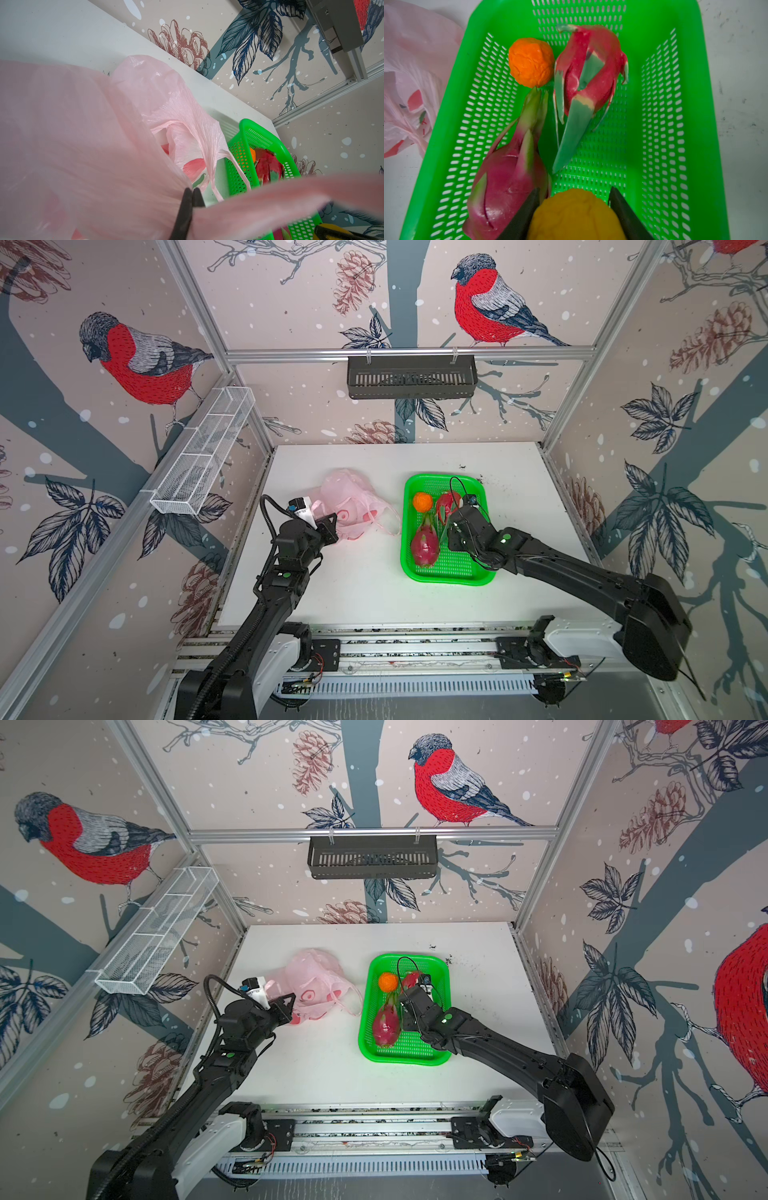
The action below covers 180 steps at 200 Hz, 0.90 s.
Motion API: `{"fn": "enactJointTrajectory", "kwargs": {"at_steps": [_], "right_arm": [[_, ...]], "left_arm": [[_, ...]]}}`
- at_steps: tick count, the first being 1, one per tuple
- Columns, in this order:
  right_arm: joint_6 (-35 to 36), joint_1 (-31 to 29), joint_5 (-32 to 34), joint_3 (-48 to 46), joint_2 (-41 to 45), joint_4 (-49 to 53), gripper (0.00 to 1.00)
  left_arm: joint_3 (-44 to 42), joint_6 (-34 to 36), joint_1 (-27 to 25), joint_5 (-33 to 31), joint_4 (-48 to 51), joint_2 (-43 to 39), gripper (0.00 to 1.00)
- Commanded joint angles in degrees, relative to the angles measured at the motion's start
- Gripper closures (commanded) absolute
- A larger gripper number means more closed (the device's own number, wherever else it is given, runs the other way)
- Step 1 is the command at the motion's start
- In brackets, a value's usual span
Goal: Untie the knot of the plastic bag and take out the fruit
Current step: 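Carry the yellow fruit with the right gripper over the green basket and lower it, then open the right gripper over the basket while the left gripper releases the handle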
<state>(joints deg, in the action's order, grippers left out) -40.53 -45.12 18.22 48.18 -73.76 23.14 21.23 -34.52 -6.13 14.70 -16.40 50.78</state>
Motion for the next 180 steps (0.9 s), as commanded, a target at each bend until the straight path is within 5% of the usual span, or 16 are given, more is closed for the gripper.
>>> {"fn": "enactJointTrajectory", "kwargs": {"at_steps": [1,180], "right_arm": [[-0.2,1.1,-1.1,-0.9,-0.7,0.1,0.82],[3.0,4.6,-4.8,-4.0,-10.7,-5.8,0.63]], "left_arm": [[0.6,-0.1,0.0,0.5,-3.5,0.5,0.96],[1.6,-0.3,0.0,1.5,-0.1,-0.8,0.78]]}}
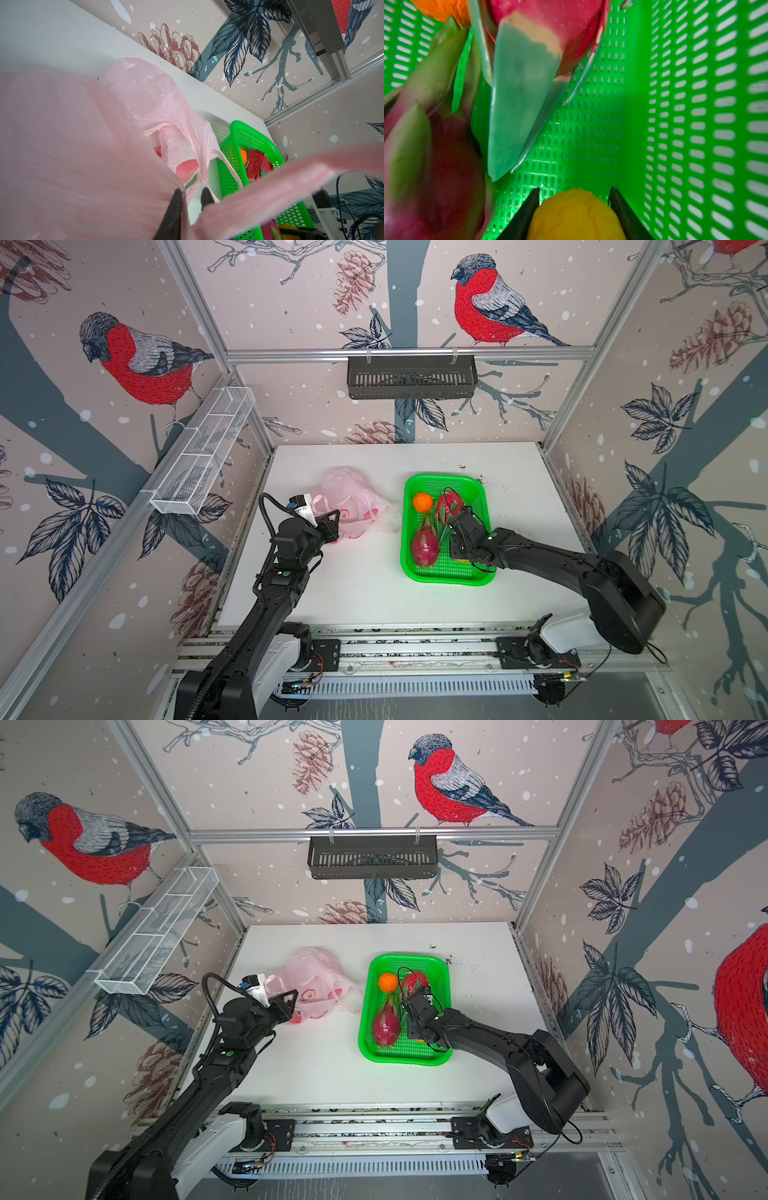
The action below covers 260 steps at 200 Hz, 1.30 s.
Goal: Untie the knot of the plastic bag and take out the fruit
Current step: 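Open the right gripper over the basket while the left gripper releases the handle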
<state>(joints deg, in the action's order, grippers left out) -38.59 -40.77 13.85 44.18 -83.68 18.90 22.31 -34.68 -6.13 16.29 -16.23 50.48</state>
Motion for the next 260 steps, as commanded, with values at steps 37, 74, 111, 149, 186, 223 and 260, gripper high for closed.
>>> {"fn": "enactJointTrajectory", "kwargs": {"at_steps": [37,74,111,149,186,223,260], "right_arm": [[1.4,0.4,-0.9,-0.2,-1.8,-2.3,0.58],[1.4,0.6,-1.1,-0.2,-2.7,-2.7,0.50],[1.2,0.8,-1.5,-0.6,-3.3,-3.4,0.44],[1.2,0.8,-1.5,-0.6,-3.7,-3.5,0.35],[1.3,0.8,-1.4,-0.4,-3.4,-3.3,0.29],[1.4,0.8,-1.0,-0.1,-2.6,-2.6,0.22],[1.3,0.8,-0.3,0.5,-0.6,-1.3,0.17]], "left_arm": [[0.5,-0.1,0.0,0.0,0.8,-1.1,0.76],[0.5,0.0,0.0,0.2,1.6,-1.7,0.74],[0.7,0.2,0.0,0.4,2.7,-2.3,0.71],[0.9,0.5,0.0,0.4,3.8,-3.0,0.63],[1.3,0.5,0.0,0.4,4.9,-4.0,0.62],[2.2,0.8,0.0,0.1,7.5,-5.9,0.59],[3.6,0.8,0.0,-0.1,10.8,-8.3,0.56]]}}
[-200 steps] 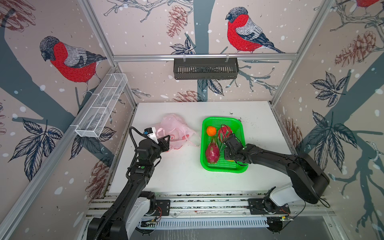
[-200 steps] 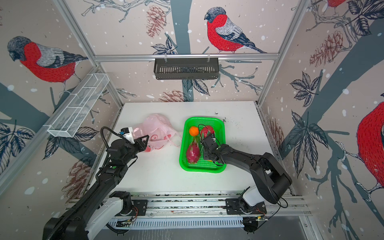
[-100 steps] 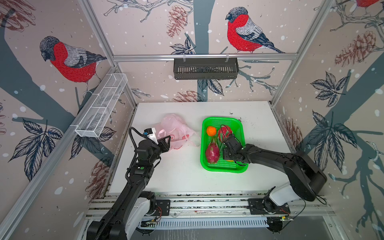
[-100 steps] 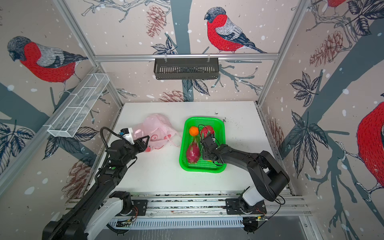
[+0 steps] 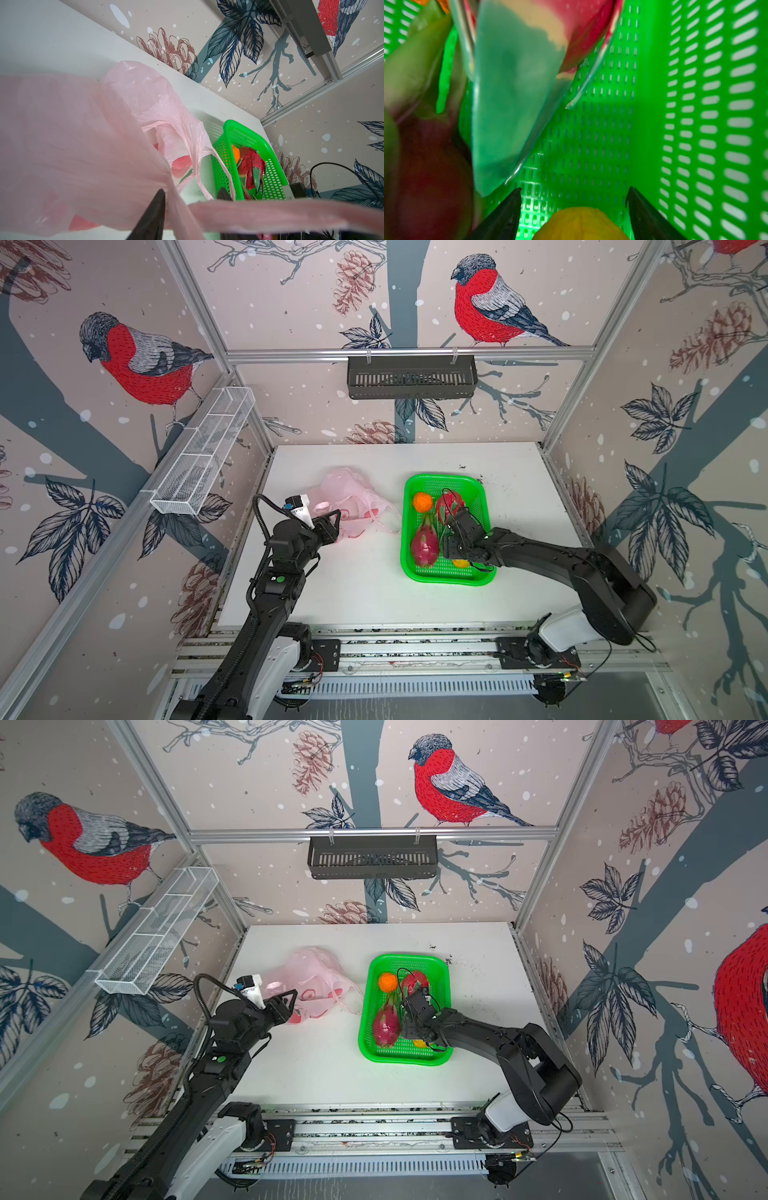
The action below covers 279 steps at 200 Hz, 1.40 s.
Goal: Untie the knot of the plastic bag and take out the fruit
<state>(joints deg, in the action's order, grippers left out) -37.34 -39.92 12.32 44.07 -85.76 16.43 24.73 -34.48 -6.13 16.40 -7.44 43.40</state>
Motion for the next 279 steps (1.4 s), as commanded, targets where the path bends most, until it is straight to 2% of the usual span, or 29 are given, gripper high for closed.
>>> {"fn": "enactJointTrajectory", "kwargs": {"at_steps": [1,94,171,199,232,257,279], "right_arm": [[0.1,-0.1,1.3,0.7,1.6,1.3,0.17],[-0.1,0.0,4.6,2.6,11.5,6.0,0.14],[0.1,-0.1,5.9,3.1,16.9,7.0,0.14],[0.4,0.0,6.6,3.2,18.4,6.8,0.14],[1.4,0.6,7.3,3.9,19.9,6.7,0.13],[2.2,1.6,7.5,3.8,21.4,5.6,0.12],[3.7,2.6,7.4,3.2,23.4,3.4,0.10]], "left_arm": [[1.2,0.6,0.0,-0.3,2.0,-1.3,0.56],[5.8,0.7,0.0,-2.8,14.7,-6.3,0.42],[8.3,-0.9,0.0,-2.5,28.2,-10.1,0.40],[10.1,-2.4,0.0,-5.4,33.8,-14.2,0.40],[15.9,-2.7,0.0,-14.9,41.0,-16.3,0.40],[19.4,-1.7,0.0,-19.3,40.8,-16.2,0.39],[21.1,0.2,0.0,-21.0,36.7,-14.0,0.37]]}}
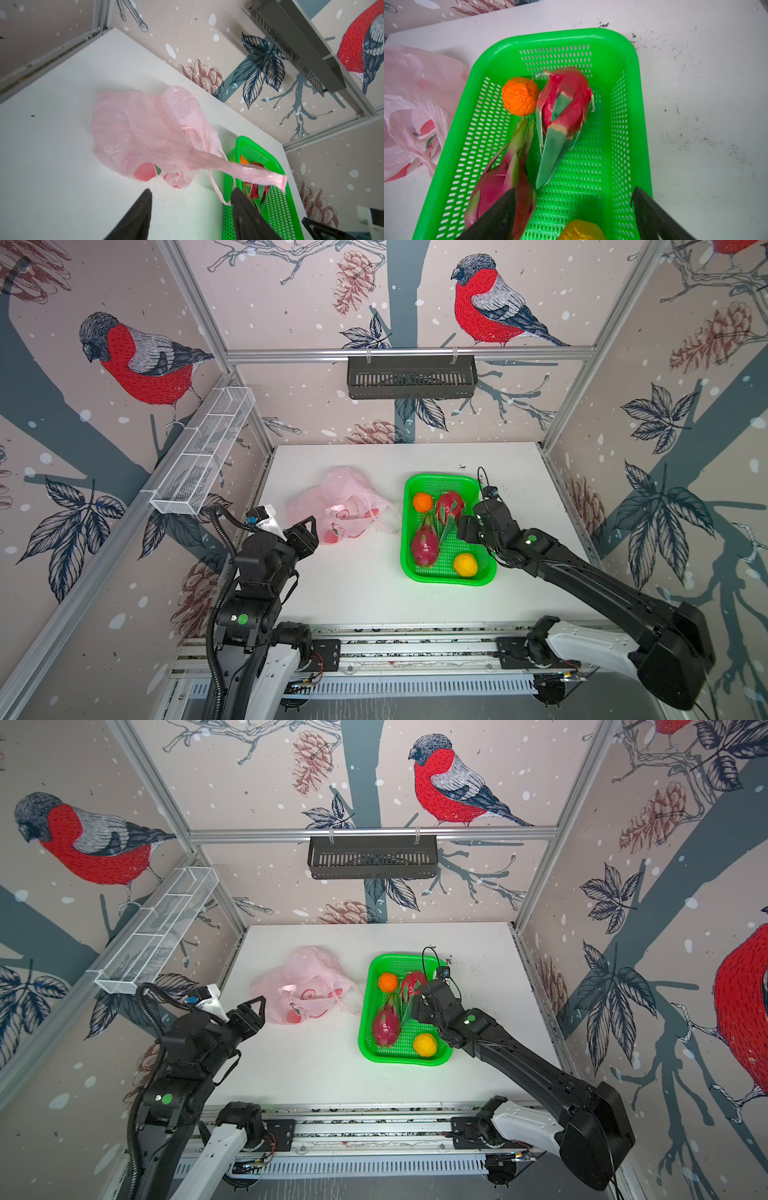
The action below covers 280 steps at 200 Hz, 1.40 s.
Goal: Untie the knot of the plastic bag and take out the fruit
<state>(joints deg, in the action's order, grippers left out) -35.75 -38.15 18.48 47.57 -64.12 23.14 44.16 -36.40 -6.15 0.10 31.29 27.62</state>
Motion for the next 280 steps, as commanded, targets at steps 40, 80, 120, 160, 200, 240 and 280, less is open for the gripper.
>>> {"fn": "enactJointTrajectory", "kwargs": {"at_steps": [40,80,120,160,200,240,280], "right_arm": [[6.2,4.8,2.5,-1.8,5.3,-7.4,0.00],[9.8,15.1,0.8,-5.3,7.7,-13.4,0.00],[12.4,27.6,-2.5,-14.7,9.4,-26.9,0.01],[16.3,30.5,3.0,-21.3,9.9,-37.2,0.01],[18.3,31.4,6.1,-27.1,6.5,-47.1,0.01],[20.9,31.8,6.7,-29.9,2.8,-56.3,0.01],[24.4,31.7,5.9,-33.4,1.6,-65.3,0.01]], "left_arm": [[6.5,7.2,0.0,-5.7,-10.4,11.9,0.02],[7.2,10.0,1.0,-10.0,-18.8,20.9,0.02],[0.7,13.7,6.0,-10.9,-31.1,27.8,0.02],[-9.1,19.4,7.0,-19.4,-43.8,31.3,0.02],[-18.1,23.5,7.4,-23.4,-57.6,33.3,0.02],[-23.8,24.4,7.5,-23.7,-68.4,37.4,0.01],[-28.4,25.8,7.5,-21.5,-78.0,41.9,0.01]]}}
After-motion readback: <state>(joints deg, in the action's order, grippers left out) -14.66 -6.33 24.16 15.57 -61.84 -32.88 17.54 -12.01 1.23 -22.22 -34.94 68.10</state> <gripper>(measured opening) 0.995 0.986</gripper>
